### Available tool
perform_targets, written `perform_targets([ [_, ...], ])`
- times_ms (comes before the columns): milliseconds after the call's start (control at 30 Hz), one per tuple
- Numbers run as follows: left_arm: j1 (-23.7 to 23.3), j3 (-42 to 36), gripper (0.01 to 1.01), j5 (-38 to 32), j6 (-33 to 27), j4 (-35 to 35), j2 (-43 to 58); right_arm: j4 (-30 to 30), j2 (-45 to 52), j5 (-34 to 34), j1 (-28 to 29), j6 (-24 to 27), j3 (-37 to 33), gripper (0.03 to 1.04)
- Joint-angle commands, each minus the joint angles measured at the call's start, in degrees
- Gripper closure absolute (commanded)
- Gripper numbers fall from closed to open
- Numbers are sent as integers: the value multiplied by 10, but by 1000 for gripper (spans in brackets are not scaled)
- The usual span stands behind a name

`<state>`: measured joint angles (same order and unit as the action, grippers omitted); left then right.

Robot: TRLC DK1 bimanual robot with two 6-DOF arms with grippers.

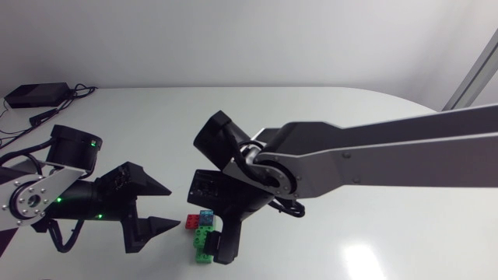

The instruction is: Separate the duplo bricks

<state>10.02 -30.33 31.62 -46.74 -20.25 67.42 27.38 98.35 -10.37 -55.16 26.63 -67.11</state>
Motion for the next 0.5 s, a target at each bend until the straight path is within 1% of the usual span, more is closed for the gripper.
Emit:
perform_targets([
  [0, -10, 12, 113, 11, -20, -5, 10, 25, 25, -11, -9, -3, -15, 70],
  [100, -18, 9, 113, 18, -22, -8, 10, 44, 34, -19, -14, -8, -27, 72],
  [200, -22, 4, 113, 24, -23, -13, 10, 46, 40, -19, -21, -13, -32, 77],
  [267, -22, 2, 113, 25, -23, -14, 10, 49, 47, -18, -23, -16, -38, 102],
  [467, -23, -1, 115, 27, -24, -20, 10, 49, 69, -9, -32, -24, -54, 103],
])
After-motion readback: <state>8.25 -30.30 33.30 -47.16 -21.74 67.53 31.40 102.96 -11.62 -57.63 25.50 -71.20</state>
